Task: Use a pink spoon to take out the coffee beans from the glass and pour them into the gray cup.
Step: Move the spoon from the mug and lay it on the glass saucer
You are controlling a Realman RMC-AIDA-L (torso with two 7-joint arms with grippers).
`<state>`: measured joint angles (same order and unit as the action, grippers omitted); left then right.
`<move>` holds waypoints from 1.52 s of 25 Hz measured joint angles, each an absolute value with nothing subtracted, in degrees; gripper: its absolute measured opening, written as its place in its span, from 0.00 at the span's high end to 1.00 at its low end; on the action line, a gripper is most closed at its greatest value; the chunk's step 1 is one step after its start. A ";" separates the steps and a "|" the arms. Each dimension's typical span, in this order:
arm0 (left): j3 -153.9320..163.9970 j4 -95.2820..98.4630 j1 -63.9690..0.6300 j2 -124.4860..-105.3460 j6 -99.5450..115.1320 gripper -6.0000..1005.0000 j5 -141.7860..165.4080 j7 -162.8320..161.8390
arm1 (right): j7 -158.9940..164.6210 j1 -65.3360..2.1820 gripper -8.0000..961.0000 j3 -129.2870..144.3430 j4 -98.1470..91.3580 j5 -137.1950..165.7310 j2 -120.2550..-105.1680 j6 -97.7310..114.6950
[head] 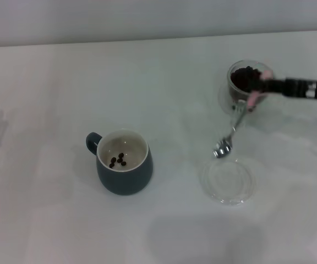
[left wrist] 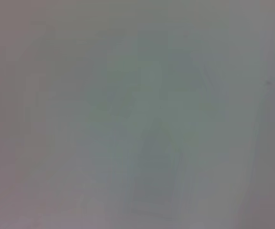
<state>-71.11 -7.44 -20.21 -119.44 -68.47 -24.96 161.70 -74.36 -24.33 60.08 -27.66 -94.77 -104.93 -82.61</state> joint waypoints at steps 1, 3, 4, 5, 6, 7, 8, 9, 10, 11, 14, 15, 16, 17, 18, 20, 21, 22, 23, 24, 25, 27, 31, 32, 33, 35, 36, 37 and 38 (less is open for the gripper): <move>-71.11 -7.46 -20.21 -119.41 -68.47 0.17 -24.96 161.71 | -74.65 -24.10 0.84 59.94 -27.62 -93.53 -104.90 -82.54; -71.11 -7.50 -20.21 -119.37 -68.47 0.17 -24.96 161.72 | -74.91 -23.63 0.84 59.66 -27.56 -91.67 -104.91 -82.45; -71.10 -7.50 -20.22 -119.37 -68.47 0.17 -24.96 161.72 | -74.91 -23.40 0.84 59.53 -27.50 -91.10 -104.98 -82.37; -71.08 -7.51 -20.26 -119.36 -68.47 0.17 -24.96 161.72 | -74.92 -23.15 0.84 59.46 -27.45 -90.66 -105.07 -82.29; -71.05 -7.52 -20.32 -119.36 -68.47 0.17 -24.96 161.72 | -74.92 -22.90 0.84 59.49 -27.43 -90.35 -105.18 -82.22; -70.96 -7.53 -20.38 -119.36 -68.47 0.17 -24.96 161.72 | -74.93 -22.73 0.84 59.51 -27.43 -89.82 -105.33 -82.15; -70.91 -7.53 -20.40 -119.35 -68.46 0.17 -24.96 161.73 | -74.93 -22.60 0.84 59.54 -27.42 -89.19 -105.50 -82.10; -70.83 -7.54 -20.43 -119.35 -68.46 0.17 -24.96 161.75 | -74.95 -22.55 0.84 59.54 -27.40 -88.51 -105.71 -82.02; -70.80 -7.55 -20.44 -119.35 -68.46 0.17 -24.96 161.77 | -74.98 -22.53 0.84 59.56 -27.36 -88.00 -105.91 -81.75; -70.75 -7.55 -20.45 -119.35 -68.47 0.17 -24.94 161.80 | -75.00 -22.51 0.84 59.62 -27.34 -87.51 -106.12 -81.25; -70.74 -7.56 -20.46 -119.35 -68.47 0.17 -24.90 161.81 | -75.01 -22.56 0.84 59.67 -27.25 -85.90 -107.11 -79.64; -70.75 -7.56 -20.47 -119.36 -68.47 0.17 -24.88 161.81 | -75.02 -22.68 0.84 59.63 -27.23 -85.38 -107.42 -79.18; -70.75 -7.56 -20.47 -119.38 -68.47 0.17 -24.86 161.81 | -75.02 -22.84 0.84 59.62 -27.18 -85.00 -107.69 -78.79; -70.75 -7.56 -20.48 -119.40 -68.47 0.17 -24.83 161.81 | -75.02 -22.97 0.84 59.66 -27.02 -84.84 -107.82 -78.38; -70.72 -7.56 -20.48 -119.43 -68.47 0.17 -24.80 161.81 | -75.02 -23.08 0.83 59.70 -26.79 -84.73 -107.92 -78.13; -70.68 -7.56 -20.52 -119.44 -68.47 0.17 -24.76 161.81 | -74.90 -23.35 0.83 59.75 -25.99 -84.66 -107.99 -77.83; -70.66 -7.56 -20.53 -119.44 -68.47 0.17 -24.76 161.80 | -74.78 -23.55 0.83 59.75 -25.49 -84.64 -108.02 -77.79; -70.66 -7.56 -20.53 -119.44 -68.47 0.17 -24.76 161.77 | -74.67 -23.70 0.83 59.75 -25.06 -84.64 -108.02 -77.85; -70.66 -7.56 -20.47 -119.44 -68.47 0.17 -24.77 161.68 | -74.58 -23.86 0.83 59.71 -24.61 -84.64 -108.03 -77.94; -70.66 -7.56 -20.44 -119.44 -68.47 0.17 -24.77 161.67 | -74.52 -23.94 0.83 59.65 -24.27 -84.65 -108.05 -78.02; -70.65 -7.56 -20.39 -119.44 -68.47 0.17 -24.79 161.65 | -74.49 -23.97 0.83 59.58 -24.03 -84.75 -108.12 -78.07; -70.66 -7.56 -20.31 -119.45 -68.47 0.17 -24.82 161.65 | -74.47 -23.99 0.83 59.54 -23.89 -84.95 -108.26 -78.11; -70.66 -7.55 -20.32 -119.45 -68.47 0.17 -24.86 161.64 | -74.45 -24.42 0.83 59.83 -23.89 -84.54 -108.45 -78.50; -70.66 -7.55 -20.38 -119.44 -68.47 0.17 -24.84 161.60 | -74.45 -24.53 0.83 59.98 -23.87 -84.35 -108.53 -78.69; -70.66 -7.55 -20.42 -119.45 -68.47 0.17 -24.83 161.57 | -74.45 -24.64 0.82 60.10 -23.86 -84.08 -108.68 -78.96; -70.66 -7.55 -20.42 -119.45 -68.46 0.17 -24.80 161.49 | -74.45 -24.95 0.82 60.25 -23.85 -83.58 -109.02 -79.27; -70.66 -7.56 -20.38 -119.45 -68.47 0.17 -24.80 161.48 | -74.45 -25.10 0.82 60.25 -23.87 -83.19 -109.23 -79.29; -70.66 -7.55 -20.34 -119.46 -68.51 0.17 -24.81 161.48 | -74.48 -25.23 0.82 60.23 -23.94 -82.88 -109.42 -79.30; -70.66 -7.55 -20.31 -119.47 -68.57 0.17 -24.81 161.48 | -74.58 -25.28 0.82 60.14 -24.06 -82.70 -109.55 -79.26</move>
